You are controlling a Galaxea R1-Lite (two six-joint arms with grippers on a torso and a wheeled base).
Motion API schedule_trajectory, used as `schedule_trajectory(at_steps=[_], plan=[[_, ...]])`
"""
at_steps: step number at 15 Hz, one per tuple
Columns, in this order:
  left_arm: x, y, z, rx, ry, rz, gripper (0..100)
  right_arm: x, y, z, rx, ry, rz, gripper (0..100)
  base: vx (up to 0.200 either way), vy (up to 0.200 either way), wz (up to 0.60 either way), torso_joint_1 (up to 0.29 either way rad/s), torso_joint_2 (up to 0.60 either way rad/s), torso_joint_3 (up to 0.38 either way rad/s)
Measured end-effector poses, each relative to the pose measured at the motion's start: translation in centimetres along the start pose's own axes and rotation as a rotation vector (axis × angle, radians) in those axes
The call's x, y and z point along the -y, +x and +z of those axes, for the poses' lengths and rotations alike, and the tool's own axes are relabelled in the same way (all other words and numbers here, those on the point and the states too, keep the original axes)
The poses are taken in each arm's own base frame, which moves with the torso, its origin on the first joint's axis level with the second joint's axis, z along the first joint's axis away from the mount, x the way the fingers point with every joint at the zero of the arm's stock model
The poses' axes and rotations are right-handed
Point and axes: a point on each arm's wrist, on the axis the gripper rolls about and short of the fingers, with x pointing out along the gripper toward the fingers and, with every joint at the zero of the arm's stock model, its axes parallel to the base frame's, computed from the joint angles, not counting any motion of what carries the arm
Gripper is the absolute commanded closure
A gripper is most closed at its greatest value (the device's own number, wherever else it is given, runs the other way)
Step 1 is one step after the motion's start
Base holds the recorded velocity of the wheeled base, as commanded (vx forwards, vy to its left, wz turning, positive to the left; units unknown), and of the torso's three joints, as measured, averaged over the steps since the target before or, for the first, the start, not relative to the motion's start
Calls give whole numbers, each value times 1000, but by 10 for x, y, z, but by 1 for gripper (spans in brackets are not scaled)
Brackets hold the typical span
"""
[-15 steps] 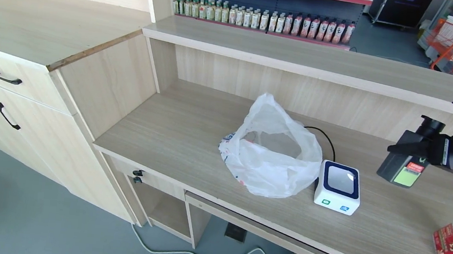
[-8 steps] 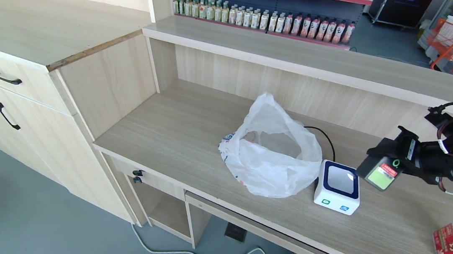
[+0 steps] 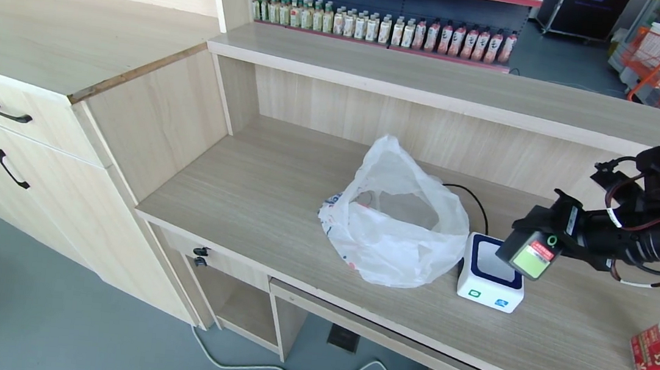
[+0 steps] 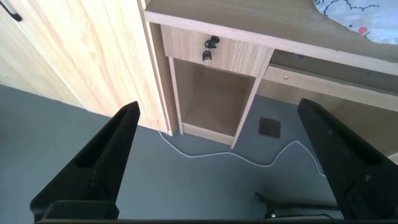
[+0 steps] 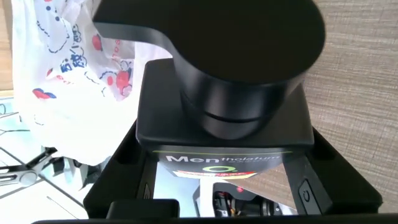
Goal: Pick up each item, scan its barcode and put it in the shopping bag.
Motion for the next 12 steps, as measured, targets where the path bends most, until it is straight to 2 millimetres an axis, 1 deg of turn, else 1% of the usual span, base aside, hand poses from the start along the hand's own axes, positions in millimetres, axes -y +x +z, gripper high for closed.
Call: schedule_trajectory(at_steps=[5, 12], plan=[[0, 0, 0, 0, 0, 0, 0, -1, 14, 1, 13, -6, -20, 100, 0, 0, 0, 0, 0, 0], [0, 0, 0, 0, 0, 0, 0, 0, 21, -2, -3, 6, -28, 100, 0, 0, 0, 0, 0, 0]])
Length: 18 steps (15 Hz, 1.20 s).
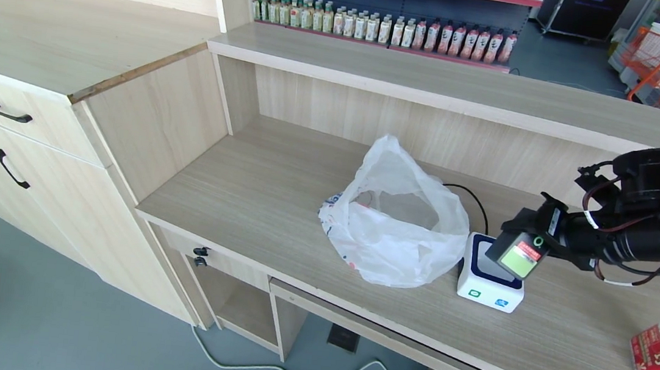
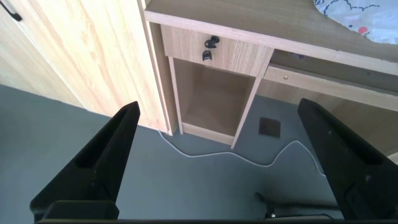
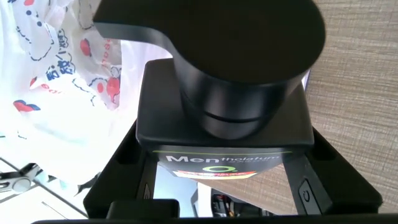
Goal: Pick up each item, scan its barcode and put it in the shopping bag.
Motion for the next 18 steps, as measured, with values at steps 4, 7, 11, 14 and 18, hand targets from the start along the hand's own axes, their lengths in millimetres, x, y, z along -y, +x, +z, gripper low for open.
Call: schedule_trajectory(at_steps=[4, 7, 11, 14, 18], plan=[[0, 0, 0, 0, 0, 0, 0, 0, 6, 0, -3, -2, 3, 100, 0, 0, 0, 0, 0, 0], [0, 0, 0, 0, 0, 0, 0, 2, 13, 1, -10, -1, 3, 100, 0, 0, 0, 0, 0, 0], [0, 0, 0, 0, 0, 0, 0, 3, 18, 1, -18, 0, 0, 100, 0, 0, 0, 0, 0, 0], [0, 0, 0, 0, 0, 0, 0, -1, 12, 2, -4, -21, 11, 100, 0, 0, 0, 0, 0, 0], [0, 0, 0, 0, 0, 0, 0, -16, -37, 15, 164, -626, 13, 100, 0, 0, 0, 0, 0, 0]])
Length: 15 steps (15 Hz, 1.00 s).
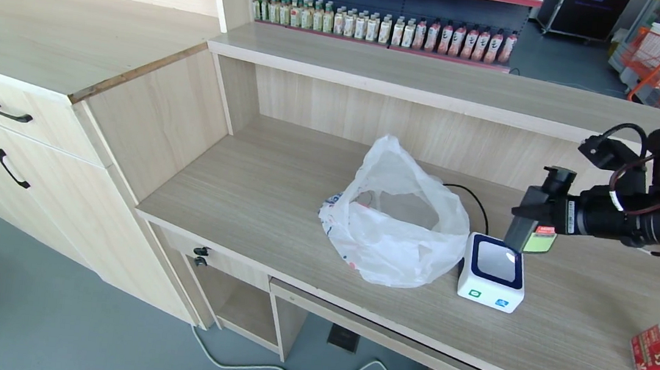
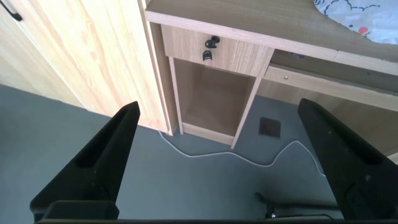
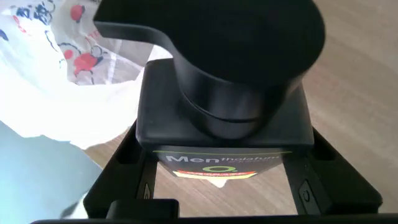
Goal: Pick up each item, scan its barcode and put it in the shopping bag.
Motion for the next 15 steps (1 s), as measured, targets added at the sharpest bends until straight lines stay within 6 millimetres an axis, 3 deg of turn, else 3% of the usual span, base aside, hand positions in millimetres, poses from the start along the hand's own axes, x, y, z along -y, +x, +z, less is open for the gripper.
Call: schedule_trajectory(at_steps=[2, 5, 9, 13, 15], plan=[[0, 0, 0, 0, 0, 0, 0, 4, -42, 5, 90, -337, -50, 100, 0, 0, 0, 0, 0, 0], [0, 0, 0, 0, 0, 0, 0, 4, -84, 0, 215, -509, -101, 100, 0, 0, 0, 0, 0, 0], [0, 0, 0, 0, 0, -1, 0, 0, -98, -7, 253, -535, -99, 100, 0, 0, 600, 2, -1, 1], [0, 0, 0, 0, 0, 0, 0, 0, -97, -9, 255, -511, -94, 100, 0, 0, 600, 5, 5, 0], [0, 0, 0, 0, 0, 0, 0, 2, -94, -7, 264, -410, -80, 100, 0, 0, 0, 0, 0, 0]])
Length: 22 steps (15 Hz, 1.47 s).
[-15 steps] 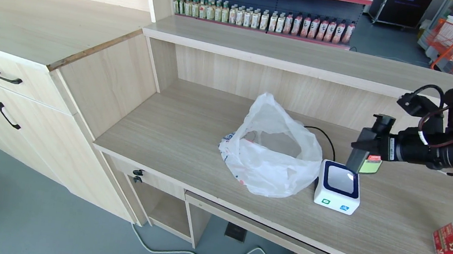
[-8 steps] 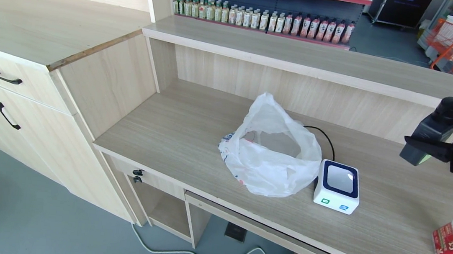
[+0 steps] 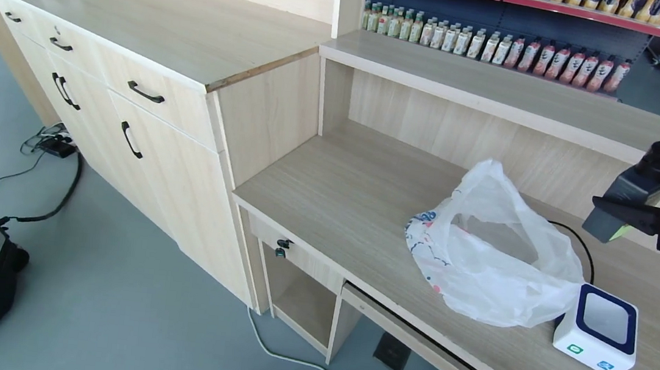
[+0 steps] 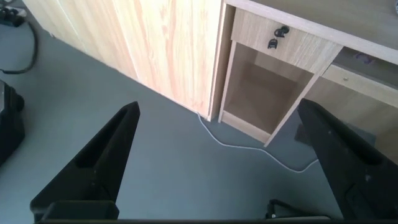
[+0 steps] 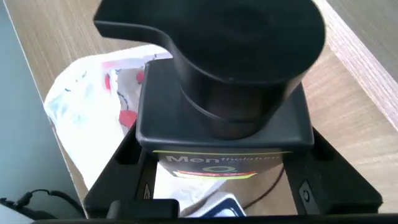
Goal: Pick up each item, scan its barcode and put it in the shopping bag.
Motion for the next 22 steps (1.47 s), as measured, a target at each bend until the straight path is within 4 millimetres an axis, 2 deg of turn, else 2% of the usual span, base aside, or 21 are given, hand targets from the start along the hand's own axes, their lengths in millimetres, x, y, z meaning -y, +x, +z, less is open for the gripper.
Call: schedule_trajectory(at_steps=[3, 8, 11, 14, 17, 22], plan=[[0, 0, 0, 0, 0, 0, 0, 12, 21, -6, 47, 73, -30, 100, 0, 0, 0, 0, 0, 0], [0, 0, 0, 0, 0, 0, 0, 20, 72, -46, 26, 159, -12, 100, 0, 0, 0, 0, 0, 0], [0, 0, 0, 0, 0, 0, 0, 10, 107, -66, 37, 159, 36, 100, 0, 0, 0, 0, 0, 0], [0, 0, 0, 0, 0, 0, 0, -3, 133, -78, 47, 175, 81, 100, 0, 0, 0, 0, 0, 0], [0, 0, 0, 0, 0, 0, 0, -14, 150, -91, 35, 183, 117, 100, 0, 0, 0, 0, 0, 0], [0, 0, 0, 0, 0, 0, 0, -26, 167, -113, -16, 208, 159, 100, 0, 0, 0, 0, 0, 0]])
